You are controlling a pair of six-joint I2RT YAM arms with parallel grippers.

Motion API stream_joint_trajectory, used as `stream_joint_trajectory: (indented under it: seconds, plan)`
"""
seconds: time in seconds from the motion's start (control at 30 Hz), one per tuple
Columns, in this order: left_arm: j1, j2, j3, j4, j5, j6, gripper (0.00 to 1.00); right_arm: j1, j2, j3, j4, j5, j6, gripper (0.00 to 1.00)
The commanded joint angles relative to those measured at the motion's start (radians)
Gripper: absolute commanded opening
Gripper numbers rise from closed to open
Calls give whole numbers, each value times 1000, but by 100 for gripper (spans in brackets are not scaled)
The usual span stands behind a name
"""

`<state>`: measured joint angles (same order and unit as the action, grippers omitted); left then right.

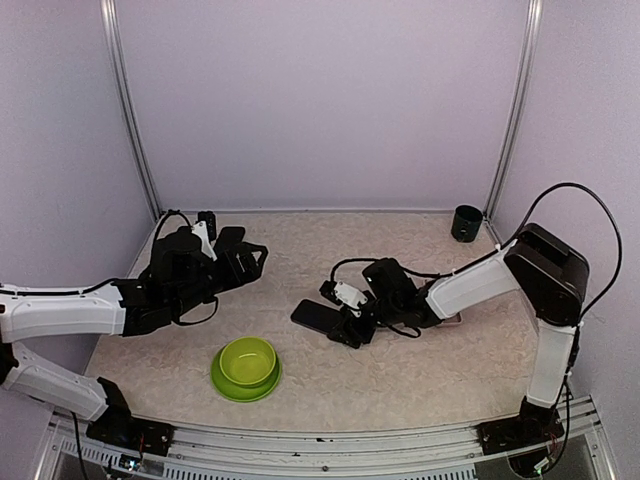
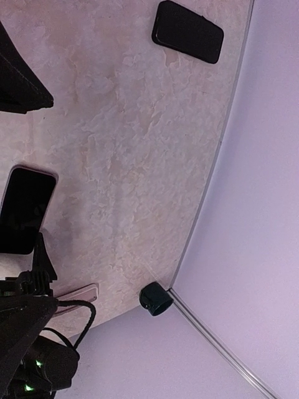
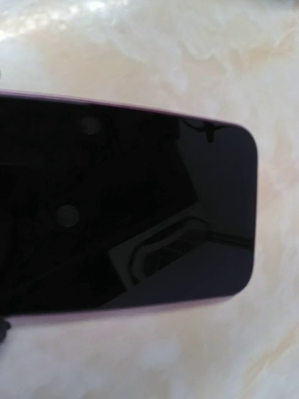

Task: Put the phone into the phone case
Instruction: Pick up the phone at the center of the board.

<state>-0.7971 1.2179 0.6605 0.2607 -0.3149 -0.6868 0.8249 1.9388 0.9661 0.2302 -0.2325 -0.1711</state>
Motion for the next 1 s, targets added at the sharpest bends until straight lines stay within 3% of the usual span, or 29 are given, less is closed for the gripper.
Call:
stream_joint_trajectory:
  seconds: [0.0,0.47,0.97]
  plan:
    - [10,28,20,-1,40,5,99,4,-94,-22,40,48,29,49]
    - [33,114,8,110,210,-53,99,16,-261,-133,135,111,56,48]
    - [55,292,80,241,549,-114,96,94,-497,-273,198,224,29,47]
